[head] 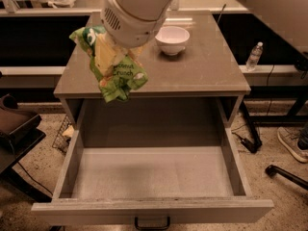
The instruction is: Pick green rice chip bag from top drawer and place on counter
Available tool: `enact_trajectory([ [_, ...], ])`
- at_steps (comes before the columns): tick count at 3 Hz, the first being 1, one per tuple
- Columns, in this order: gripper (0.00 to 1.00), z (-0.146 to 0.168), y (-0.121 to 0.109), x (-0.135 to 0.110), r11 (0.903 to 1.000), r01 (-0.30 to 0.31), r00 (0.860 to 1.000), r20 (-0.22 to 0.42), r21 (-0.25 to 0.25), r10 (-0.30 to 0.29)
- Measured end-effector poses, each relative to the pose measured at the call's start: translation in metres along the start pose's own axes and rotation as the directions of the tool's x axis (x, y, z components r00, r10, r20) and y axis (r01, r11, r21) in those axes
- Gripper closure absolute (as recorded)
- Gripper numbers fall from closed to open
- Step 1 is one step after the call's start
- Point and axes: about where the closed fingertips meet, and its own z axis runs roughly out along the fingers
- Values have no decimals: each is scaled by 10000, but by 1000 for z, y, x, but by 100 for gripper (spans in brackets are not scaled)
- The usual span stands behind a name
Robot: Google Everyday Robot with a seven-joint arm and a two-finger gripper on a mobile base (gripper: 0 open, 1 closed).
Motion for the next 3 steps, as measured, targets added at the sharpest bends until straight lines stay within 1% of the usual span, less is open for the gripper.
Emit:
enact_trajectory([
  [1,100,15,-9,-15,9998,-42,9998,201,-183,45],
  [2,100,47,-37,-56,9983,250,9987,463,-520,-226],
  [3,100,91,-68,-96,9935,649,9970,485,-935,-606],
])
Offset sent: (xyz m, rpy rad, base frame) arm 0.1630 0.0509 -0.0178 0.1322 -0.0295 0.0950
